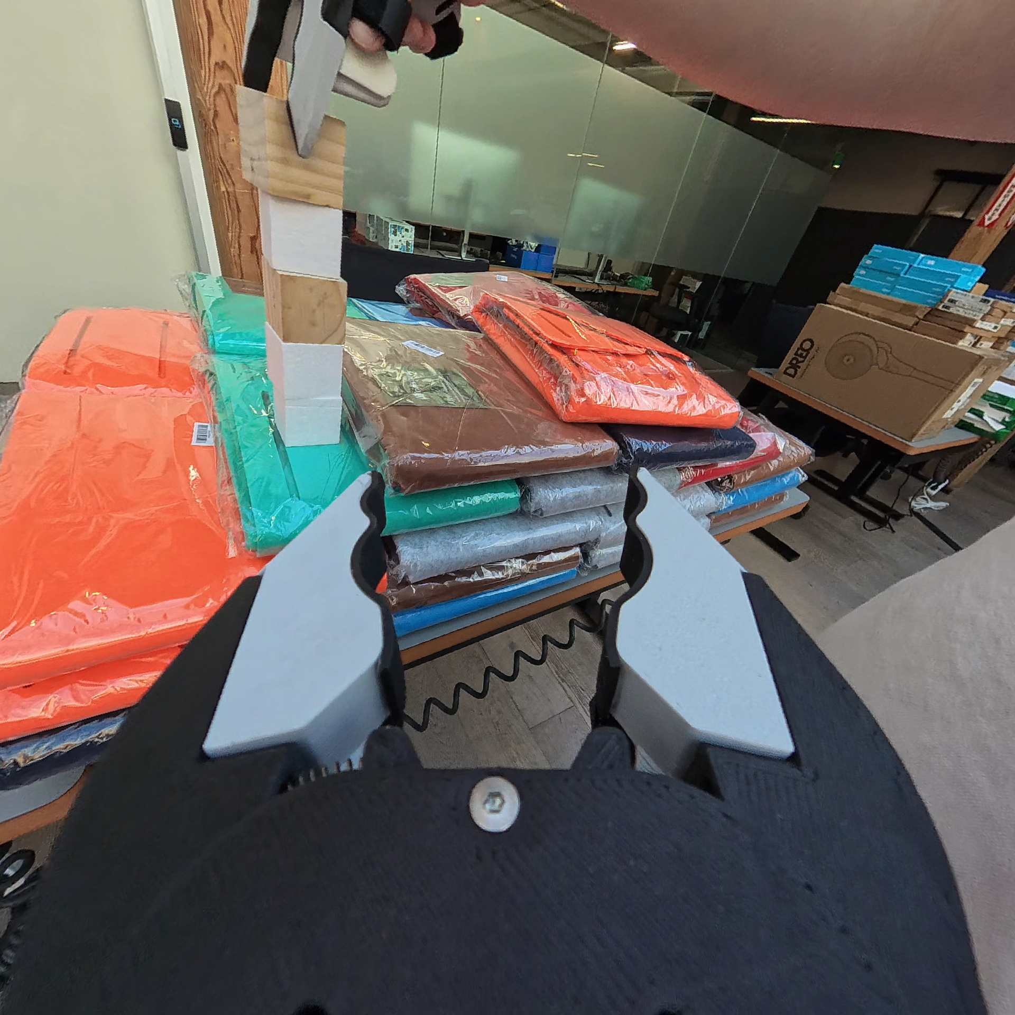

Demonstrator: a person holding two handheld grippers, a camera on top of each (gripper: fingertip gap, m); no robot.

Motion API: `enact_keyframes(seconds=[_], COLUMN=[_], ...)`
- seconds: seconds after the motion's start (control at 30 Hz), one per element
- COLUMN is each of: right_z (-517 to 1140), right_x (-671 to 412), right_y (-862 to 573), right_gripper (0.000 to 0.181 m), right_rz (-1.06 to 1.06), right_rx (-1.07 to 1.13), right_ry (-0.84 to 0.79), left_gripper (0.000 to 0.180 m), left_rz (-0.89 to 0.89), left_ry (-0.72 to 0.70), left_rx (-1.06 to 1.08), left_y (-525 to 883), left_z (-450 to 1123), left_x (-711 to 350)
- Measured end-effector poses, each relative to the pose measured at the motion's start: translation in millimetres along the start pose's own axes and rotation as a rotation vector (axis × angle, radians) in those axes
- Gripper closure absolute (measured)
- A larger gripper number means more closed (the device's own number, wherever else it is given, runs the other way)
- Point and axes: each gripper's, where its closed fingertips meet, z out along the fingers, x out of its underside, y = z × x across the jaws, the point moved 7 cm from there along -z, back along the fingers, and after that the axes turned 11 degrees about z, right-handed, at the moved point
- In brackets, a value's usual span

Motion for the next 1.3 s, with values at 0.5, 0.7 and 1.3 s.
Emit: enact_keyframes(seconds=[0.5, 0.7, 1.3], right_z=[-65.4, 24.9, -24.5], right_x=[46.3, 166.0, 269.4], right_y=[24.4, 34.7, 139.0], right_gripper=[0.124, 0.124, 0.096], right_rz=[0.046, 0.252, 0.586], right_rx=[0.131, 0.107, 0.181], right_ry=[-0.111, -0.078, -0.548], left_gripper=[0.1, 0.119, 0.117], left_rz=[0.163, 0.492, 0.99], left_ry=[0.063, 0.287, 0.889], left_rx=[0.238, 0.389, 0.72], left_y=[58.8, 151.4, 169.4], left_z=[82.2, 167.8, 297.2], left_x=[-98.0, -124.4, -102.2])
